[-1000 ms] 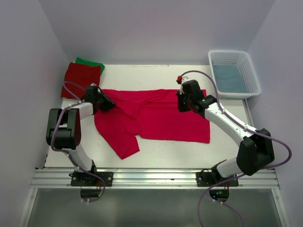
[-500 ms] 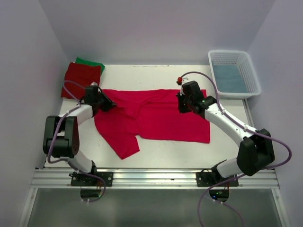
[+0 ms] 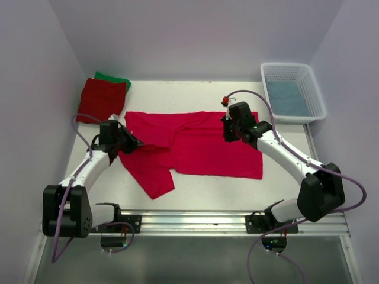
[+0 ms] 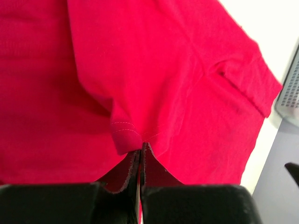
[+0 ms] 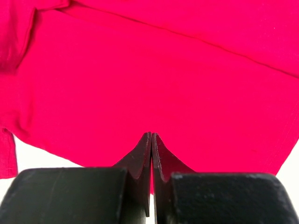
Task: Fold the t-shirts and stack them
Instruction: Fold the flattened tshirt in 1/3 of the way
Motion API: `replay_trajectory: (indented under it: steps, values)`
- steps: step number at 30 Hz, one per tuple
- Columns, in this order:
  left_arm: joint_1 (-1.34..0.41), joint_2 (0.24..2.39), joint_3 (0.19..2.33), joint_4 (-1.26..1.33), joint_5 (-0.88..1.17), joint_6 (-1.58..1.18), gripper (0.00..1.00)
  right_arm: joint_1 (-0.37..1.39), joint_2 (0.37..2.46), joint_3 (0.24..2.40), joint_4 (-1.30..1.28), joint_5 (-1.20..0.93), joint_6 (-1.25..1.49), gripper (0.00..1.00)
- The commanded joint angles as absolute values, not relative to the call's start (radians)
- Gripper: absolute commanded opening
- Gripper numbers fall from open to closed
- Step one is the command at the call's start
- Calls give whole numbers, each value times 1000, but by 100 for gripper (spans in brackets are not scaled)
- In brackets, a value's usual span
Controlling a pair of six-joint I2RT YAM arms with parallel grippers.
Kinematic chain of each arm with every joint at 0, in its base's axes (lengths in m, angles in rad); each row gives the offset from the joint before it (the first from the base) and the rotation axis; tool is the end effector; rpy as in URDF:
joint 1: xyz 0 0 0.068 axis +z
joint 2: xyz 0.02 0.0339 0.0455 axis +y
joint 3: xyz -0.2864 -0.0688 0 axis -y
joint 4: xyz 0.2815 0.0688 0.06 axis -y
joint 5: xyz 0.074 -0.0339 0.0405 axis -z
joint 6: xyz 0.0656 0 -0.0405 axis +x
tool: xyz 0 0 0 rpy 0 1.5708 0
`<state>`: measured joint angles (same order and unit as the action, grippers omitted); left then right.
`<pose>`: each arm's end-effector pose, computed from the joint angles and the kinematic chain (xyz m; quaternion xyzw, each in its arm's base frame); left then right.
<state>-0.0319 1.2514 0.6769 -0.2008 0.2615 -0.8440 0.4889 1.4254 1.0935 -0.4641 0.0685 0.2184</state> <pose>0.2964 -0.0264 0.1867 -0.3146 0.8597 -0.2717 0.2968 0.3215 0.1659 0.2622 -0.1120 0.9186 0.1010 0.3652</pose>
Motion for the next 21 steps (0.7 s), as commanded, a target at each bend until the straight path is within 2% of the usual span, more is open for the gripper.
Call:
replay_trajectory:
  steps: [1,4,5,6,9,11,12,13,14,17,19,20,21]
  values:
    - [-58,1175,637,-281,285,-845,0,489,1387,1101,-468,69,209,1]
    - [-72,1132,600,-310,275,-850,0,489,1382,1100,-471,69,210,2]
    - [-74,1123,588,-317,258,-845,5,489,1382,1098,-471,69,209,2]
    - [-74,1112,586,-342,212,-832,22,489,1382,1098,-472,69,212,8]
    - [-74,1073,594,-380,109,-833,59,489,1376,1098,-480,80,212,28]
    - [-74,1037,612,-371,25,-810,71,489,1368,1097,-488,115,215,49]
    - [-74,1007,621,-365,5,-793,93,491,1365,1097,-488,127,215,54]
    - [-74,997,633,-361,-44,-776,97,489,1361,1097,-489,141,215,61]
    - [-74,993,668,-360,-70,-761,98,489,1359,1097,-489,164,218,75]
    - [-74,1015,725,-254,-98,-668,99,489,1377,1112,-497,218,236,79]
    - [-74,1077,745,-168,-23,-638,89,488,1397,1124,-500,241,253,74]
    - [-74,1106,753,-82,44,-624,83,488,1425,1141,-506,264,256,64]
    - [-74,1182,767,-52,72,-626,60,489,1440,1149,-509,270,258,54]
